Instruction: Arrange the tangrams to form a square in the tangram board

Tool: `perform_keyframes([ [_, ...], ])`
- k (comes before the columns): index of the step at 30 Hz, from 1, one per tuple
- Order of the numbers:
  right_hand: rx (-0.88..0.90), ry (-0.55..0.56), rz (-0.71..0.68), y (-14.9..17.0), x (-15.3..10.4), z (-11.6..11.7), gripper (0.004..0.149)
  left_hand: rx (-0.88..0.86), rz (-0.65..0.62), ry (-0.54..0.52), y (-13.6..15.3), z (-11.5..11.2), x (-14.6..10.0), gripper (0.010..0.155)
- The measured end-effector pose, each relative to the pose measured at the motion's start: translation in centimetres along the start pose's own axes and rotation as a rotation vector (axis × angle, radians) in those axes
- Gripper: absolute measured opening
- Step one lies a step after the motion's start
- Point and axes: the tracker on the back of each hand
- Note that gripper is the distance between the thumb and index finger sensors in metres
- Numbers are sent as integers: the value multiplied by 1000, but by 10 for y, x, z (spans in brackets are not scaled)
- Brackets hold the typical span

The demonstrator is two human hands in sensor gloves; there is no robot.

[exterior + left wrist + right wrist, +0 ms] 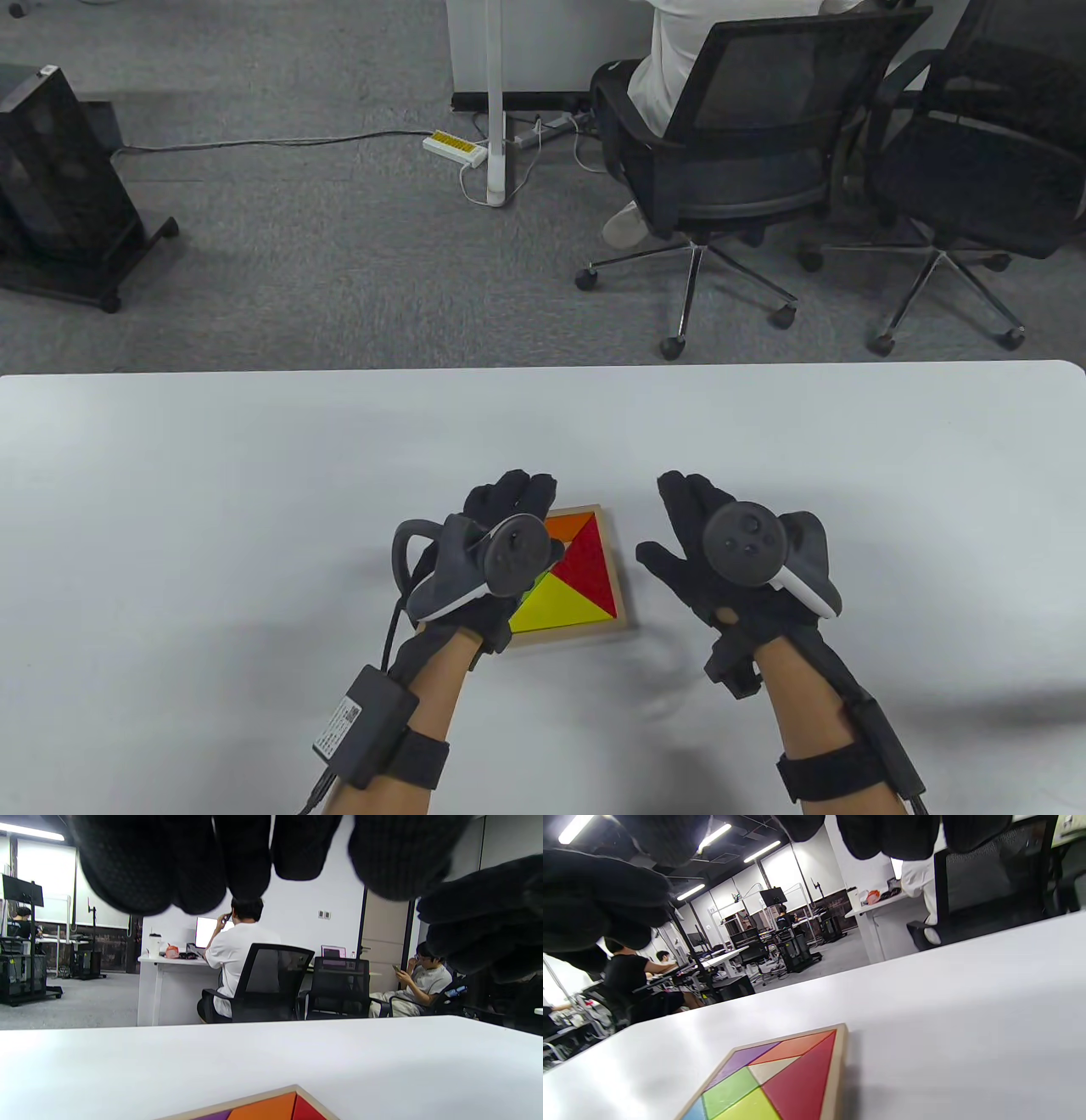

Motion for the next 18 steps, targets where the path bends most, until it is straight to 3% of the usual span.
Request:
perform_keyframes([
  [3, -94, 6, 22, -1, -11, -7, 88, 32, 15, -30, 2, 3, -16, 75],
  [11, -238, -50, 88, 17, -37, -7, 90, 168, 85, 26, 18, -10, -57, 81],
  [18, -326, -122, 174, 44, -54, 14, 92, 249, 165, 102, 40, -25, -78, 85],
])
Point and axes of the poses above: the tracker on the back of each hand, its own y axis roughly to the little-finger side, its own x axis roughly from the wrist to the fingertips, z = x × y, and after that the axes turned 4 degrees about -z, right-handed
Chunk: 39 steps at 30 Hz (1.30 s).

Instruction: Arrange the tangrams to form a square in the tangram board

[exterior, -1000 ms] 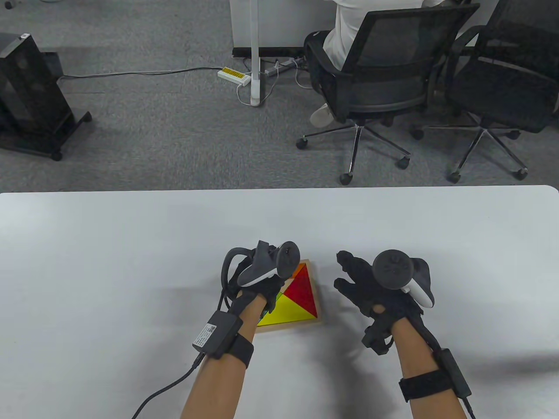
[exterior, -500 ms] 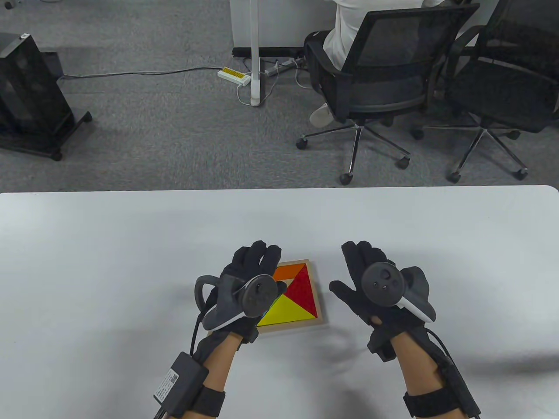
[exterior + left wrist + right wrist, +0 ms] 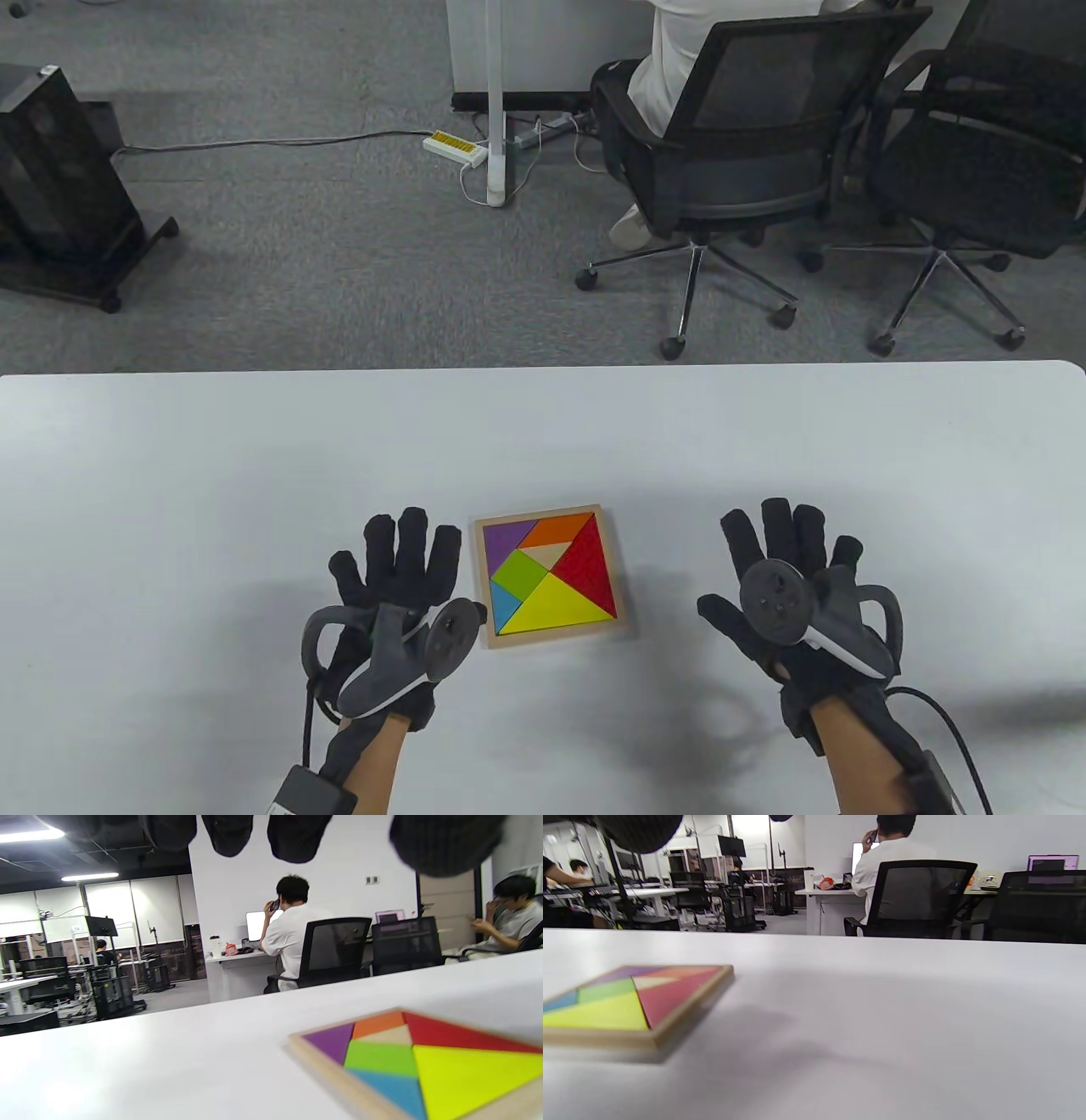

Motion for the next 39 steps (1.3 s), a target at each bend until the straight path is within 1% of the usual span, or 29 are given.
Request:
perform_keyframes([
  [4, -2, -63, 57, 13, 3, 20, 92, 10, 18, -1, 8, -14, -5, 87],
  [6, 2, -100, 83, 21, 4, 31, 92, -9, 34, 32, 13, -26, -7, 88],
  [10, -23, -129, 118, 31, 3, 44, 91, 7, 63, 97, 24, -39, -7, 89],
  [13, -18, -153, 135, 35, 4, 51, 91, -2, 88, 126, 33, -47, -9, 89],
  [17, -12, -176, 148, 38, 4, 56, 91, -5, 115, 203, 41, -58, -10, 90],
  [20, -17, -190, 146, 38, 5, 58, 91, -2, 137, 227, 46, -61, -10, 90],
  [24, 5, -198, 139, 38, 8, 59, 91, -46, 160, 271, 51, -67, -10, 91],
  [39, 56, -209, 132, 43, 12, 58, 90, -56, 154, 327, 50, -75, -7, 93],
])
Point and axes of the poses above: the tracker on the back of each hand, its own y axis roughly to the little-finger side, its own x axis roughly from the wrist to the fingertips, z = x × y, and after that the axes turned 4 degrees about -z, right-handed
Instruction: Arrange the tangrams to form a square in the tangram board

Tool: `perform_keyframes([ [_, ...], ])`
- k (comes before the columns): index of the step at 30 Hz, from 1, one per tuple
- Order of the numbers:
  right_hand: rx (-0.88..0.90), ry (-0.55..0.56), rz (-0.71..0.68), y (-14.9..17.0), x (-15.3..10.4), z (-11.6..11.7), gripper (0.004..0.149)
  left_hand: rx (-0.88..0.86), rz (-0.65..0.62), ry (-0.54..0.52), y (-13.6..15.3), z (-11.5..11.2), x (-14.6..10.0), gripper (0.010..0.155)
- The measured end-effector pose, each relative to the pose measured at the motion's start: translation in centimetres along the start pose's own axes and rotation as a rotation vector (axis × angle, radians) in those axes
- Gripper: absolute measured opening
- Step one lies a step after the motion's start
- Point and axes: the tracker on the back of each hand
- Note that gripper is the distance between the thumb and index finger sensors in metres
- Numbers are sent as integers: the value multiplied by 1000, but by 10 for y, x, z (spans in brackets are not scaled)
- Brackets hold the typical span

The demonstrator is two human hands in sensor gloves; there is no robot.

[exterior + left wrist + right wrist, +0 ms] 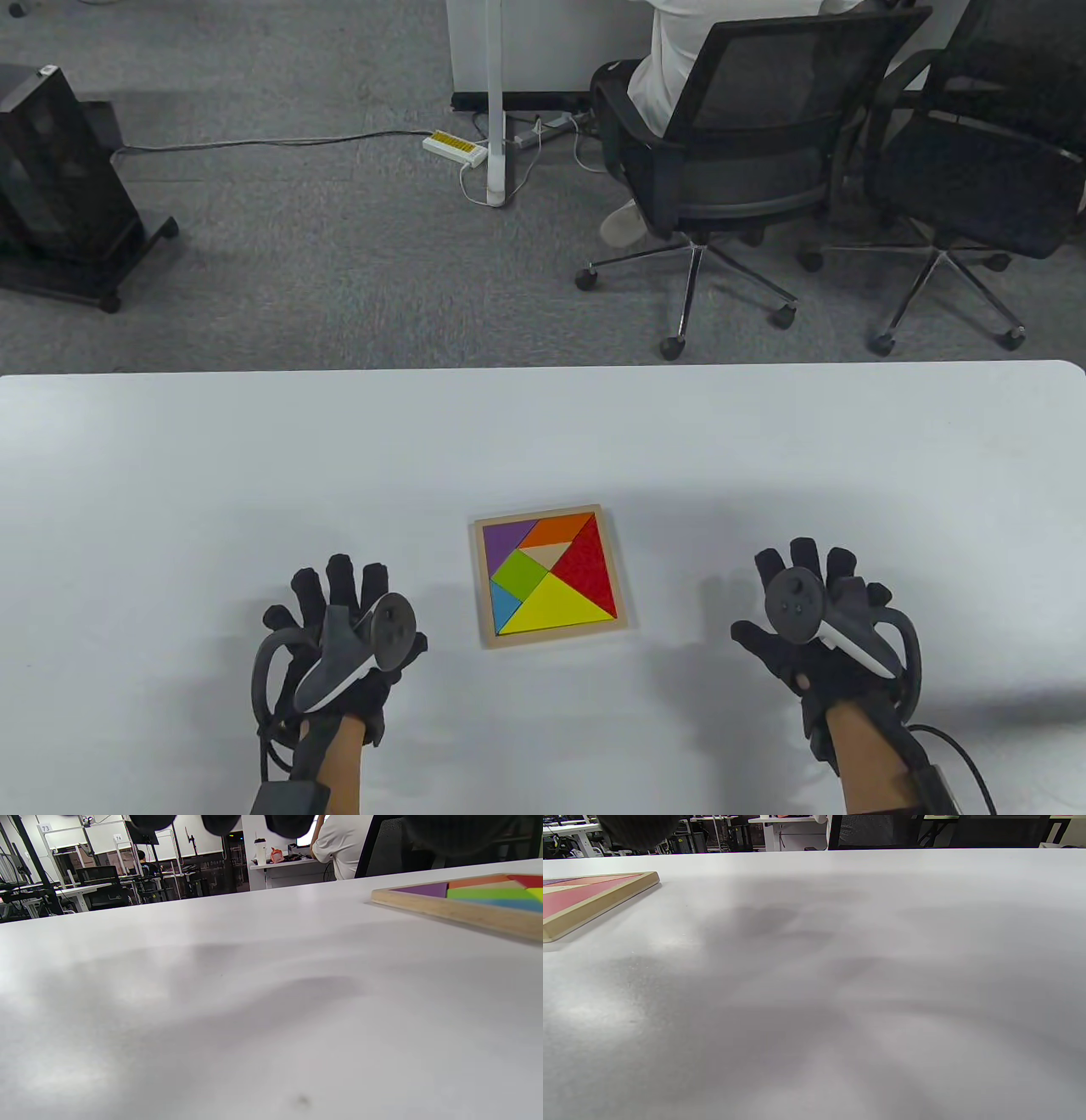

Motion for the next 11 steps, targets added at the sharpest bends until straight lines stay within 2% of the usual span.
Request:
perform_keyframes([
  [11, 47, -24, -9, 1, 2, 1, 90, 2, -21, 15, -3, -4, 3, 93],
])
Point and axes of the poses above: the tracker on the back of each hand, its own y axis roughly to the little-finger side, its own x axis roughly from the wrist to the fingertips, z = x × y, and after that the axes turned 4 degrees about -z, right-handed
